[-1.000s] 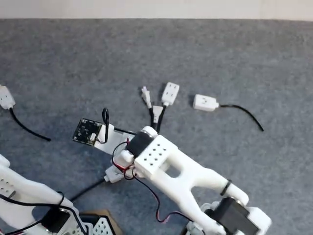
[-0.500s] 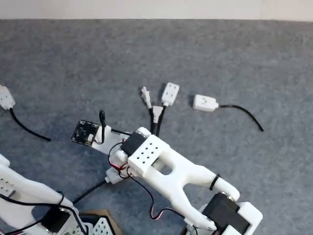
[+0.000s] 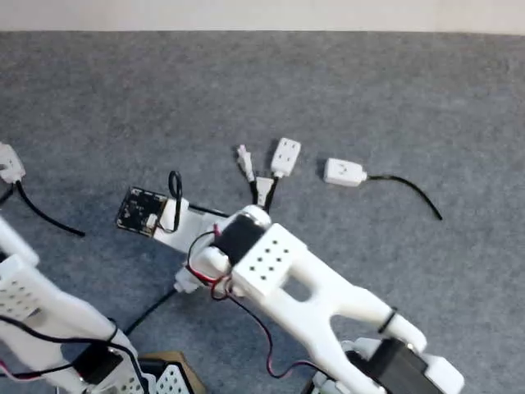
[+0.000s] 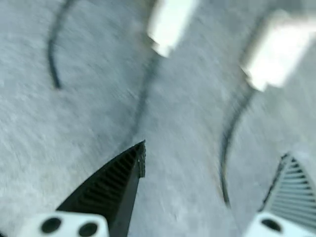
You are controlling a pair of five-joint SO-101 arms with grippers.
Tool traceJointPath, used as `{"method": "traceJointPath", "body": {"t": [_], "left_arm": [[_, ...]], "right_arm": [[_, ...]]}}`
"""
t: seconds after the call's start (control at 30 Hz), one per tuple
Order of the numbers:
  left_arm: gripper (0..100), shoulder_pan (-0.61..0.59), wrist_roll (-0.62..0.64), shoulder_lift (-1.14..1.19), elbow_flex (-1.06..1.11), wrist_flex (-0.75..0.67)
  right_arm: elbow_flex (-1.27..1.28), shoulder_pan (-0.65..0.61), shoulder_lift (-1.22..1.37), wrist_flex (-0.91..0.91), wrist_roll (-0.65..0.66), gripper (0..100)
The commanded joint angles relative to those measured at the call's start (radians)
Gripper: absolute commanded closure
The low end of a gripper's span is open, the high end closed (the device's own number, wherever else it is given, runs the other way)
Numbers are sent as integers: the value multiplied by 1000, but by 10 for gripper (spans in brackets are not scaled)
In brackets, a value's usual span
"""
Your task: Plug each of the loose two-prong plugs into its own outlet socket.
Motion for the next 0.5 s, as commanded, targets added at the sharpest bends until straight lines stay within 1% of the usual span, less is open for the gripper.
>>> {"method": "traceJointPath", "body": {"t": [0.0, 0.1, 0.17, 0.37, 0.47], "left_arm": [[600, 127, 15, -47, -53, 95], [600, 208, 66, -74, -1, 95], [600, 260, 71, -110, 59, 95], [600, 458, 64, -251, 323, 95], [601, 524, 63, -320, 420, 95]], "right_arm": [[-58, 13, -107, 44, 9, 763], [-54, 13, -179, 42, 9, 745], [-54, 16, -234, 44, 9, 745], [-48, 110, -377, 44, 9, 745], [-45, 122, -390, 70, 9, 745]]}}
